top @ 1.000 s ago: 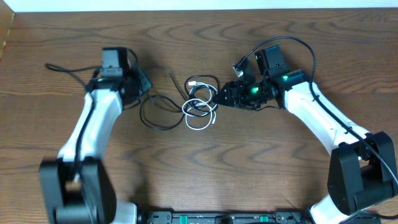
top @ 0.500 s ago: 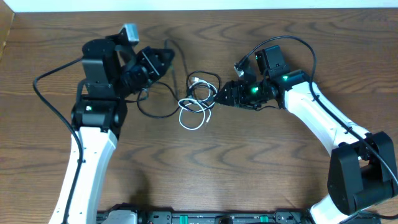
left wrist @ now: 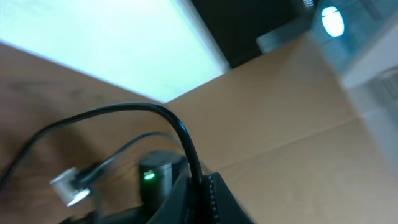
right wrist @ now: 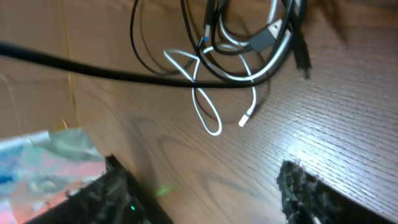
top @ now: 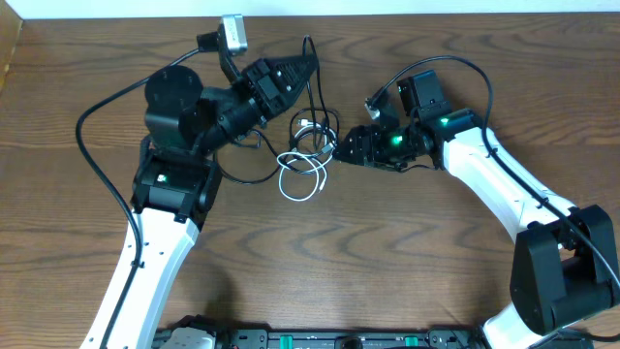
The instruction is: Untangle cables
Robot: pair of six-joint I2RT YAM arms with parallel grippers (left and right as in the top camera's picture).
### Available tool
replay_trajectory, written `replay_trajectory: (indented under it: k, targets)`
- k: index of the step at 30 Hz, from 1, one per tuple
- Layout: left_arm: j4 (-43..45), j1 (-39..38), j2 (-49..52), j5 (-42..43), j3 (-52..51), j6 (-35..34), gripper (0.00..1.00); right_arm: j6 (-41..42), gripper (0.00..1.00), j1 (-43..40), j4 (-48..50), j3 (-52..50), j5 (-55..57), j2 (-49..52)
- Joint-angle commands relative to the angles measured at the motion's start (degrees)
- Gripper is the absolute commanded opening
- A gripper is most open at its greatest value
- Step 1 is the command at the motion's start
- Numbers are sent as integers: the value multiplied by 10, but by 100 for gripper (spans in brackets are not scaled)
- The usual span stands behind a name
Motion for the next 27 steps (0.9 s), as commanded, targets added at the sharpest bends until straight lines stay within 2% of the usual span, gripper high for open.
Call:
replay_trajectory:
  k: [1,2,10,17,18,21,25,27]
  targets:
    - [39,-1,-9,36,8,-66,7,-36,94,6,4,5,-8,-8]
    - [56,-1,-9,42,8,-82,7,-64,99,7,7,5,-19,-8]
    - [100,-16,-9,63,8,-138,8,-86,99,27,79,5,-24,-8]
    - [137,-39,-12,65,8,-142,7,-64,99,39,115,5,141,-8]
    - [139,-39,-14,65,8,-142,7,-64,97,39,116,5,157,-8]
    - [138,-39,-21,65,8,-142,7,-65,83,39,132,5,169,-8]
    - [139,-39,-29,65,8,-142,8,-65,83,44,164,5,169,-8]
    - [138,-38,-31,65,8,-142,8,-64,77,48,176,5,165,-8]
